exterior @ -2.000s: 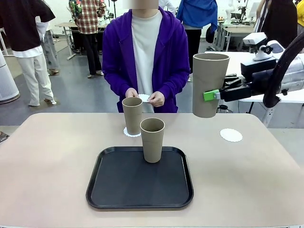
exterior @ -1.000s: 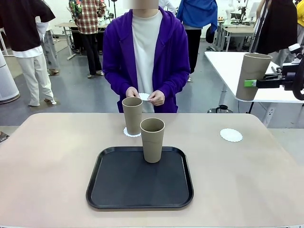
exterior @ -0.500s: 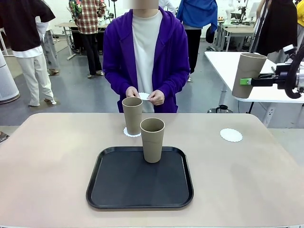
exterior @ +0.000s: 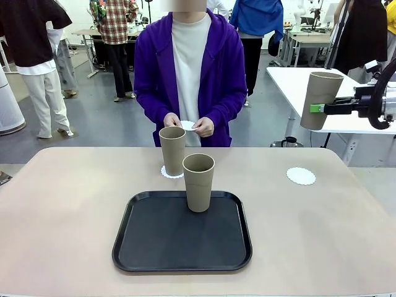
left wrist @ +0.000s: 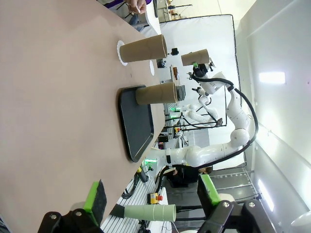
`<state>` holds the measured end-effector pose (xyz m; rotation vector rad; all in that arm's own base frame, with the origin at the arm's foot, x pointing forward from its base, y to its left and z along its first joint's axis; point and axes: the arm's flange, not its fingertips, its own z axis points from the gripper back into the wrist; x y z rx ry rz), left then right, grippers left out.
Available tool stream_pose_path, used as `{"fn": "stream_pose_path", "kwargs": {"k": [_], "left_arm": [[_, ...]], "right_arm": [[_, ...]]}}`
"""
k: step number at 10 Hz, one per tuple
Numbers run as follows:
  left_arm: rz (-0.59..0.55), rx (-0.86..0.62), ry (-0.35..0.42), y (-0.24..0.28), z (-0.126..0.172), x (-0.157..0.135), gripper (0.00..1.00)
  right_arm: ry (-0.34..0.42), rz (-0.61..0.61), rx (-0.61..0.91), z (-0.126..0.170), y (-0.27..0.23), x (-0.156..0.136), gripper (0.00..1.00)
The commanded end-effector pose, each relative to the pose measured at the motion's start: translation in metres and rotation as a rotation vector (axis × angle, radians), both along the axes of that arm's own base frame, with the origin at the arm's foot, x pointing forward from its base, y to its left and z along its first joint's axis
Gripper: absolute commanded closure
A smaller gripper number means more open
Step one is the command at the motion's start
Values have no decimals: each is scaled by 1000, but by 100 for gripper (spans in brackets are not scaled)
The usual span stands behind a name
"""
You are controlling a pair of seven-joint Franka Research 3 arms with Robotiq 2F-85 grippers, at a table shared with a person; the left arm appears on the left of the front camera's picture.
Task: Place coasters on the table and set cups on them.
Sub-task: Take one Reusable plastic cup from the Flat Tray and place it on a coaster set by the human.
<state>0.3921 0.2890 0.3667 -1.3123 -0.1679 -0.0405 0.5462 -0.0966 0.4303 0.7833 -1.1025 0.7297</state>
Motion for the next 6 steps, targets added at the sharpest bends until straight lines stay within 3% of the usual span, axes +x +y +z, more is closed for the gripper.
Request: {"fn": "stream_pose_path", "kwargs": {"k": [1,5,6], "left_arm": [[3,4,2,0,3,0,0],[3,4,2,0,3,0,0],[3,4,2,0,3,0,0]], "right_arm": [[-1,7,4,0,2,0,16],[0,0,0,0,0,0,16],[-74,51,38,-20,-6,10,16]]}}
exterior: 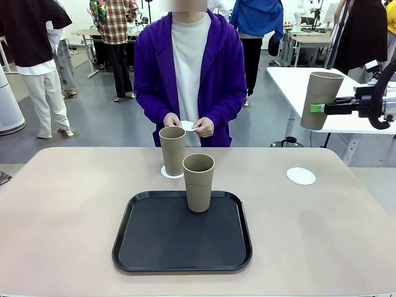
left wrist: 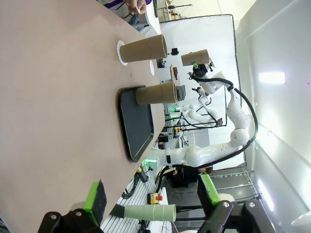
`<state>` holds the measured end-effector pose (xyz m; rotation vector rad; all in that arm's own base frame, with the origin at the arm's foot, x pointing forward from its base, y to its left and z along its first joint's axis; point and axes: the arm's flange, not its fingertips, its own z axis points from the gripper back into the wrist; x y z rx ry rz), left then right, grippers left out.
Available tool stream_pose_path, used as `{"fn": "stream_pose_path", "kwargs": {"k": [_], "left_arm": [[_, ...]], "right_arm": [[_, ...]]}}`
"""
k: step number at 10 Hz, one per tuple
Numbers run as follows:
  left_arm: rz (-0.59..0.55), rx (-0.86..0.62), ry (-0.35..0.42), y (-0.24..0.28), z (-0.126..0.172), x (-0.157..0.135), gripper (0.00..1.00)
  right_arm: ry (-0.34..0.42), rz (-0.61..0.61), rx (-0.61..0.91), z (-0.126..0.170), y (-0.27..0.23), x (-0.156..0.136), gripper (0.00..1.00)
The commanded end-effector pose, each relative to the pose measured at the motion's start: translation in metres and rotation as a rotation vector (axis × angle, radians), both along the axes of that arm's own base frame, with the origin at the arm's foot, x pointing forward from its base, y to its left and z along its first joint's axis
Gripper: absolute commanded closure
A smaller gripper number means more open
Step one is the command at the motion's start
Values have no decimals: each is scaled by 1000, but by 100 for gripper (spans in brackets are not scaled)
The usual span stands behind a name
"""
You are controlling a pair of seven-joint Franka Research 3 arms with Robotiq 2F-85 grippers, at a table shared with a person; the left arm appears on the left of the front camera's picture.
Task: Place coasters on the table and set cups on them.
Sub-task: Take one Reusable plastic cup from the Flat Tray and place it on a coaster set by the human.
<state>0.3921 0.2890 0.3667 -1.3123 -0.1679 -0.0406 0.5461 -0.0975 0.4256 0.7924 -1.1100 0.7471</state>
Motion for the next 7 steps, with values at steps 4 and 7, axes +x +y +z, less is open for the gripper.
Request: {"fn": "stream_pose_path", "kwargs": {"k": [4,7], "left_arm": [[3,4,2,0,3,0,0],[3,4,2,0,3,0,0]], "right_arm": [[-131,166,-11,-67,-3,7,16],[-94,163,-76,-102,-7,12,16]]}}
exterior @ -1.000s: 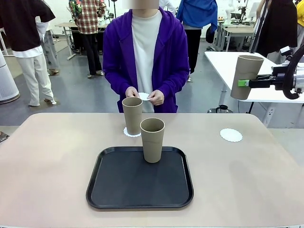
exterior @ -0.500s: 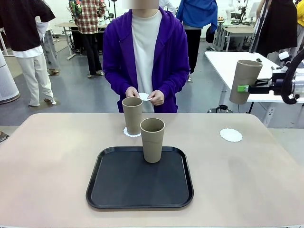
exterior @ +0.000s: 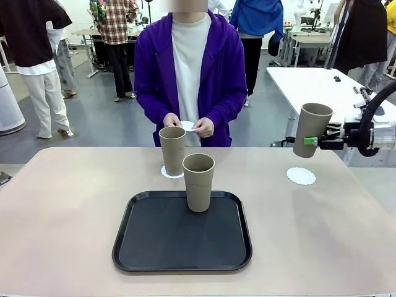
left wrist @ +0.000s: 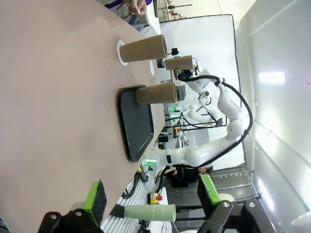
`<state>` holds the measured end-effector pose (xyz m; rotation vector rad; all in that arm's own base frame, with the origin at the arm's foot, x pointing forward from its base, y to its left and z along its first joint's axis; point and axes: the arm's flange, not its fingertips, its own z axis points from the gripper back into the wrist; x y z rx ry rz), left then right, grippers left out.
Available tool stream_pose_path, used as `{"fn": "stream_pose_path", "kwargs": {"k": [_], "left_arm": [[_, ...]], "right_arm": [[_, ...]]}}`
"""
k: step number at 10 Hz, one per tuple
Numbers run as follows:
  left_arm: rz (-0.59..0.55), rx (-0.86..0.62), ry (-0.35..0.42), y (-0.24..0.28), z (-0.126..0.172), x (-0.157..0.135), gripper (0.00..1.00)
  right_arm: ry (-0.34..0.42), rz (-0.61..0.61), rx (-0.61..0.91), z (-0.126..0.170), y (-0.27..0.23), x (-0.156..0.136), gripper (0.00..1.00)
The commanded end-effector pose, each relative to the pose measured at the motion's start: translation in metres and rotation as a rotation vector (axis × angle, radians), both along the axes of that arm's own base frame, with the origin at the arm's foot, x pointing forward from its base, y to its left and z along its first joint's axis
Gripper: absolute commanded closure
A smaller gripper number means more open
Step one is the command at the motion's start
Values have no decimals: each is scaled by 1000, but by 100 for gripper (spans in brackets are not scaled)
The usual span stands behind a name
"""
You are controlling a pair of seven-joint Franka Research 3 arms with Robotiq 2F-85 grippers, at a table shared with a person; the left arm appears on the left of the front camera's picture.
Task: Place coasters on the table and set cups on them.
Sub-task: Take one Reusable plastic cup from the Flat Tray and place it on a coaster set by the human.
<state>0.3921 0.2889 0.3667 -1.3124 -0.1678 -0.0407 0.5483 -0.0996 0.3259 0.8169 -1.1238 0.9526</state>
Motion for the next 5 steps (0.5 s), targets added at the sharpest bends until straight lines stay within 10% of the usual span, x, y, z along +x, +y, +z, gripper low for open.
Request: {"fn": "stream_pose_path", "kwargs": {"k": [1,5], "left_arm": [[3,4,2,1,3,-1,0],[3,4,2,1,3,-1,0]], "right_arm": [[25,-2,-32,-13,-7,13,16],[95,9,-19,-39,-11,11,16]]}}
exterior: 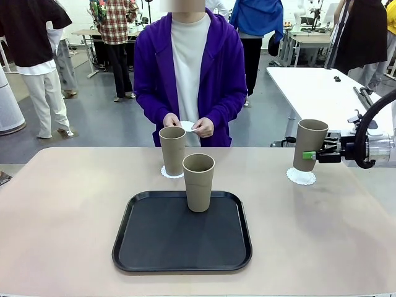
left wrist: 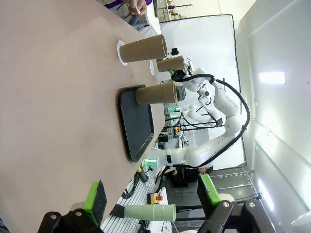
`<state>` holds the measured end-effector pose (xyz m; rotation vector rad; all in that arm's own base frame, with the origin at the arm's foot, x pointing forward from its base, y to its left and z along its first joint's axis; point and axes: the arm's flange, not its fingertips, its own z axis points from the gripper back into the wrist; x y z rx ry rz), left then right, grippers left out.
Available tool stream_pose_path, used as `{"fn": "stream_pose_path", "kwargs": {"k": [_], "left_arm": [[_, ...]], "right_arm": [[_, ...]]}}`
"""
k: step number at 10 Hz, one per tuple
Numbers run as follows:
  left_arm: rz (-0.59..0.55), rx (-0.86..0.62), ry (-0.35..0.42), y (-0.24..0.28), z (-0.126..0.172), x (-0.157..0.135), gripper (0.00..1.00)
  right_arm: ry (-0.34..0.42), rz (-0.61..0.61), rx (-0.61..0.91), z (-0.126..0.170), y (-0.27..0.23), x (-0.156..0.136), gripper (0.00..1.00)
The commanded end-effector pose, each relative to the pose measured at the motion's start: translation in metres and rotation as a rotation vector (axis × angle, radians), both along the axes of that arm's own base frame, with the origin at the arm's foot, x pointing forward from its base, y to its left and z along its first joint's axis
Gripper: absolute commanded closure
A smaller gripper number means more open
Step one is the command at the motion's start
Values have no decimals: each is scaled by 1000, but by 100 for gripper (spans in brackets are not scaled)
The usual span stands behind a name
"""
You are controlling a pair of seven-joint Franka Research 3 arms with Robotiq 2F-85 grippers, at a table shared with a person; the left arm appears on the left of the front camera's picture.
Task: Place coasters on the table and set cups on them.
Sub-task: Take one Reusable plastic cup from the Flat Tray and place it on a coaster set by the human.
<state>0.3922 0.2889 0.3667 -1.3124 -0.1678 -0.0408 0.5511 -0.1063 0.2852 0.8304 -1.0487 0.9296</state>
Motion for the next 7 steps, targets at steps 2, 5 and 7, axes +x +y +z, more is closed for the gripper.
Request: {"fn": "stream_pose_path", "kwargs": {"k": [2,5,7], "left_arm": [[3,4,2,1,3,-1,0],[3,4,2,1,3,-1,0],[3,4,2,1,3,-1,0]], "right_arm": [[33,0,4,-10,-7,8,16],[49,-4,16,-18,-7,8,16],[52,5,22,-21,-4,8,16]]}}
